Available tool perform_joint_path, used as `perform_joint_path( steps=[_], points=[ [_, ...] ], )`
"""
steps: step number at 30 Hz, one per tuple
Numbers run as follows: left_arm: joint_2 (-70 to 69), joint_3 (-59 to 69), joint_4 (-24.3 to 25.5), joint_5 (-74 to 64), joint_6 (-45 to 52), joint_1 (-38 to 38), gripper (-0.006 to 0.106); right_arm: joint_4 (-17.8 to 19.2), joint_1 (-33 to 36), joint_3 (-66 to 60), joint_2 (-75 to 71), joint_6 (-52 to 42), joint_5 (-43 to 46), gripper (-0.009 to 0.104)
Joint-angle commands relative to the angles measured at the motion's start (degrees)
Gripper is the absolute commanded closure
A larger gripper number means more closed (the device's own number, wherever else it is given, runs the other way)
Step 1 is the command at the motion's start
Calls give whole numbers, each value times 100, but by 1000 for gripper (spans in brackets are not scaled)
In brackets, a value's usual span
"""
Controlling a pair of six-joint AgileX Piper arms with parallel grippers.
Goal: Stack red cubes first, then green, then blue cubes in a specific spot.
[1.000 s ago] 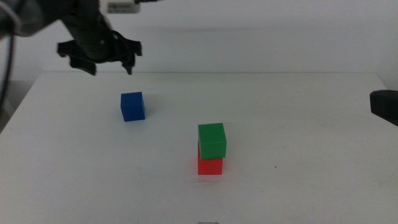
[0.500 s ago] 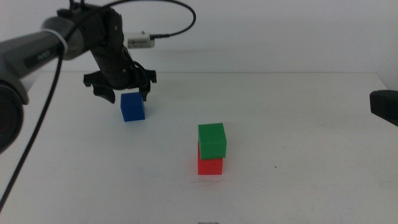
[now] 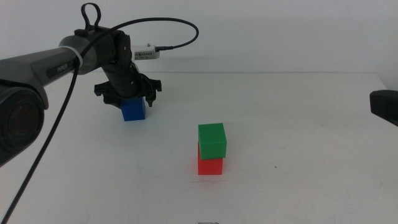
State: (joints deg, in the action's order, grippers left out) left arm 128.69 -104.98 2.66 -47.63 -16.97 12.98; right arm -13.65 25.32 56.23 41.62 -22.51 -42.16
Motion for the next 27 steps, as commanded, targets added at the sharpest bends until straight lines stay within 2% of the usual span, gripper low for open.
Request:
perform_joint_path(
  steps=[1,6,13,16,21,27],
  points=[
    [-342,-173,-39,323,-114,-6,21,-58,-40,126,2,-59,389,21],
    [-281,-173,-40,324,-297,-53,34,-58,-40,126,2,-59,389,21],
    [-452,-173,-70,38,-297,-57,78,-58,-40,126,2,-59,389,21],
    [-662,-173,-82,-336,-297,-50,89,-58,-40,126,2,-59,389,21],
    [-1220,-15,-77,-879,-297,-3,89,-58,-40,126,2,-59,389,21],
    [-2693,1239,264,-526,-773,362,89,-58,-40,126,2,-59,389,21]
  ],
)
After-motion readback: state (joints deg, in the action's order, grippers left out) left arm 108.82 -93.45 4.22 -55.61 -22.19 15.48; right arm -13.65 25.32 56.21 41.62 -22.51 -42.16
